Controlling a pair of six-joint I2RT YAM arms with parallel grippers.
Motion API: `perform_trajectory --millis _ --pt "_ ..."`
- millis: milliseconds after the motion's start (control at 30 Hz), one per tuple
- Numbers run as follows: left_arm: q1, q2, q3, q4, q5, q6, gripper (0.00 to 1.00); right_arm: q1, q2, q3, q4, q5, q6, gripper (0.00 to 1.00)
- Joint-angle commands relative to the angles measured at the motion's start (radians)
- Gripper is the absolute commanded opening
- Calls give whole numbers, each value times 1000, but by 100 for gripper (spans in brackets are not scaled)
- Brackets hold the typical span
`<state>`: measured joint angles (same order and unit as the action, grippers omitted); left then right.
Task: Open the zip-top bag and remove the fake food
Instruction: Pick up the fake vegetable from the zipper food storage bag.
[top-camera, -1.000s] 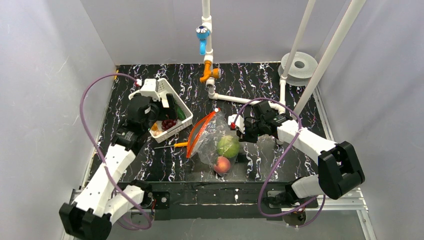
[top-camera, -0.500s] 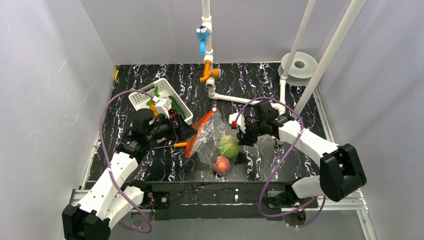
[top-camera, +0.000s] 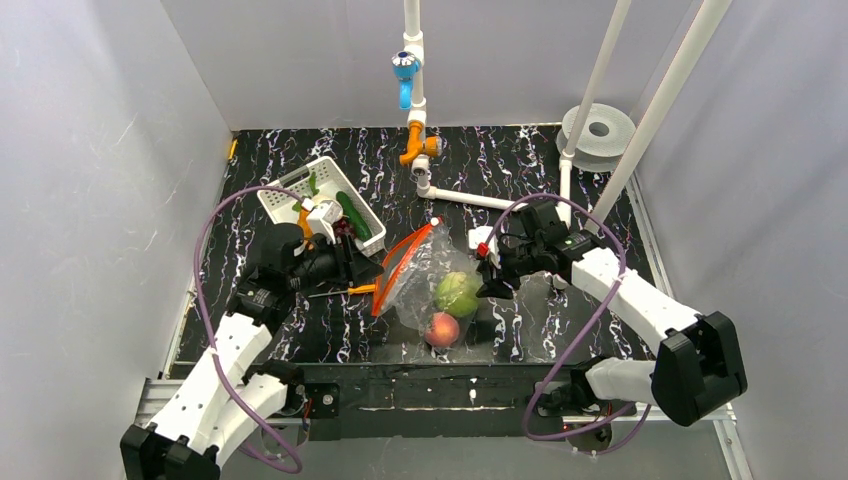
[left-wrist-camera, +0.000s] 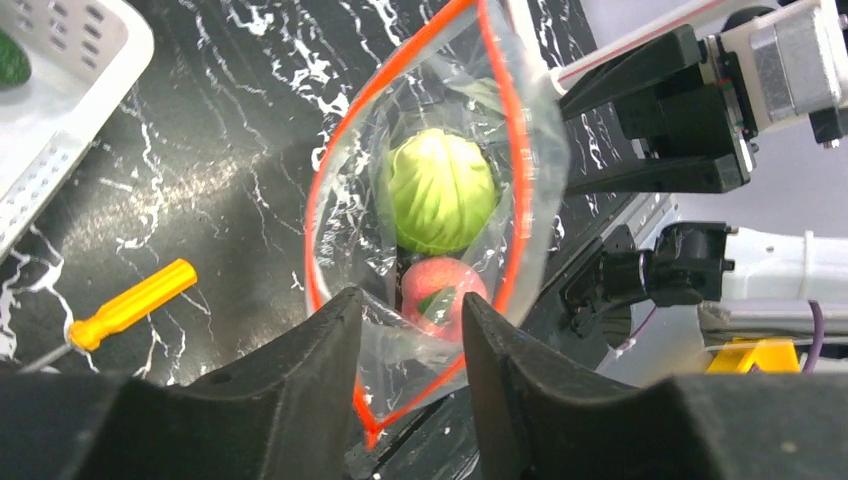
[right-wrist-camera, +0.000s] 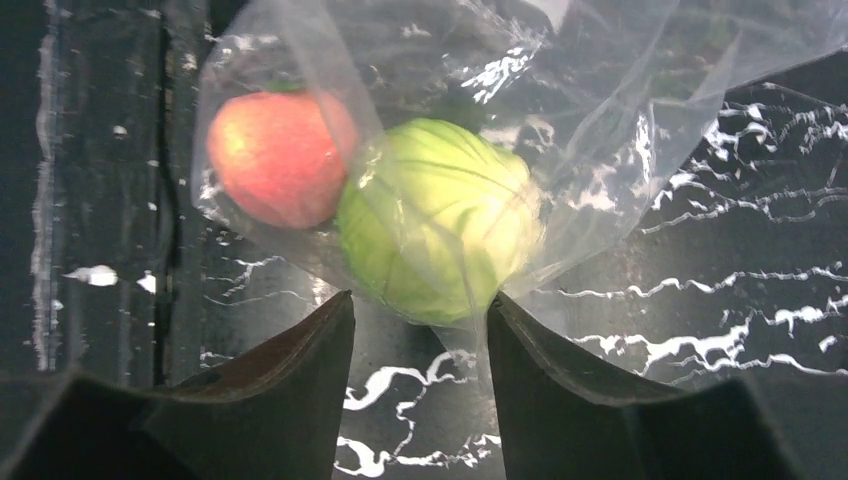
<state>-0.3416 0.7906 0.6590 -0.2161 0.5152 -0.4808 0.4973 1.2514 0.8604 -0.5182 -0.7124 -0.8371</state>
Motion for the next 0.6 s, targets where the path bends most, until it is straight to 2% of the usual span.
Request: perform_trajectory --millis 0,133,233,300,467,567 --pt "-2 11 72 -9 110 57 36 -3 -59 -5 -53 -149 -43 57" --pt "-10 94 98 -41 121 103 31 -1 -82 -44 -54 -195 -67 54" --pt "-23 170 119 -35 138 115 28 0 -78 -55 -38 -170 -67 54" --pt "-39 217 140 -41 97 134 28 0 -73 -55 -26 -148 -60 54" --pt "-40 243 162 -71 -71 198 30 -12 -85 -60 -1 -106 -47 68" --pt "-40 252 160 -33 -49 205 31 -23 -89 -60 6 -95 -39 69"
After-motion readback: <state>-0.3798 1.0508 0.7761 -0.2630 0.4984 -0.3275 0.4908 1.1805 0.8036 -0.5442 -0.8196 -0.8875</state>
